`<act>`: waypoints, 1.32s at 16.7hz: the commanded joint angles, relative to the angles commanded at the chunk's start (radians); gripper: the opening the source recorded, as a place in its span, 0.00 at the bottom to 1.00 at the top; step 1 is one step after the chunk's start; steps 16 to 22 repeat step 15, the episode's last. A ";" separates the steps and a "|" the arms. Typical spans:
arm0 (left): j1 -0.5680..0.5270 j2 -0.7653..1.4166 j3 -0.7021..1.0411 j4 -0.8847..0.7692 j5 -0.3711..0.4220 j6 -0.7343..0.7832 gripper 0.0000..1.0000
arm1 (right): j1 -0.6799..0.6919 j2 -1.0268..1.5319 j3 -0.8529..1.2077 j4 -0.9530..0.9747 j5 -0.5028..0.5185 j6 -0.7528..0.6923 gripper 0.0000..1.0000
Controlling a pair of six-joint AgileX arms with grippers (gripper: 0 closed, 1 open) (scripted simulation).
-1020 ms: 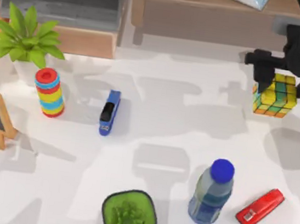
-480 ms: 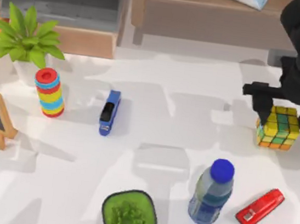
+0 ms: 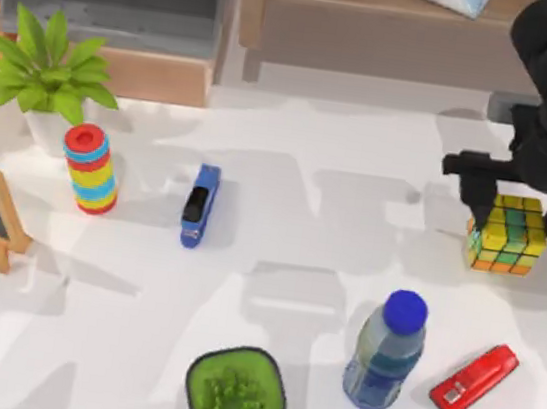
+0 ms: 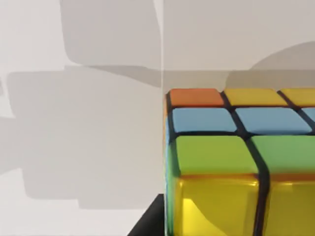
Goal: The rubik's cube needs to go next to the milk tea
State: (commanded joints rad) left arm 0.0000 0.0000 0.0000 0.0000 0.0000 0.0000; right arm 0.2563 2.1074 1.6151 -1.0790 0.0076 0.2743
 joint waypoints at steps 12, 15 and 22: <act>0.000 0.000 0.000 0.000 0.000 0.000 1.00 | 0.000 0.000 0.000 0.000 0.000 0.000 1.00; 0.000 0.000 0.000 0.000 0.000 0.000 1.00 | 0.000 0.000 0.000 0.000 0.000 0.000 1.00; 0.000 0.000 0.000 0.000 0.000 0.000 1.00 | 0.000 0.000 0.000 0.000 0.000 0.000 1.00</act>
